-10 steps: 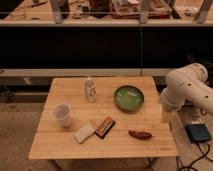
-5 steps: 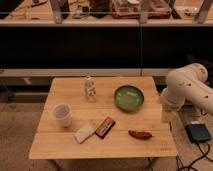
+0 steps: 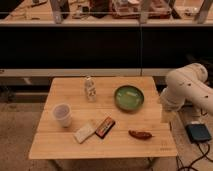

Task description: Knock the bottle over

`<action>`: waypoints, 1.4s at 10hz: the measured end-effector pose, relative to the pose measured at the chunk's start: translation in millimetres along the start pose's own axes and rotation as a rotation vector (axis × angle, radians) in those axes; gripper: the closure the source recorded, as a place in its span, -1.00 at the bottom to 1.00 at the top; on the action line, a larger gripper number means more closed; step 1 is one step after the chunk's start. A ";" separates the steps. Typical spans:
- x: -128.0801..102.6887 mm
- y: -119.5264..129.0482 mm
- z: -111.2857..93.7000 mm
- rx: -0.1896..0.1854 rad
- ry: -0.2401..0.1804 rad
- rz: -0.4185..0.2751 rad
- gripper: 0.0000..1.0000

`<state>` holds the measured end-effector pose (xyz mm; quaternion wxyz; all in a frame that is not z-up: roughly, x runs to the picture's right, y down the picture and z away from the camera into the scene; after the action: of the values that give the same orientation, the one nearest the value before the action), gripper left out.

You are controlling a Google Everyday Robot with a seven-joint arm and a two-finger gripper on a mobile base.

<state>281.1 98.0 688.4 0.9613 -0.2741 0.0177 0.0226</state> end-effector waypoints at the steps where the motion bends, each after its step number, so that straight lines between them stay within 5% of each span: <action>1: -20.9 -28.2 -0.9 0.045 -0.027 -0.015 -0.30; 5: -116.4 -138.4 -6.5 0.211 -0.088 -0.113 -0.30; 8: -174.5 -195.2 -23.5 0.312 -0.124 -0.199 -0.27; 14: -222.2 -267.2 -26.2 0.451 -0.280 -0.330 0.84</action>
<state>72.9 -150.1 817.0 0.9816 -0.0472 -0.1550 -0.1009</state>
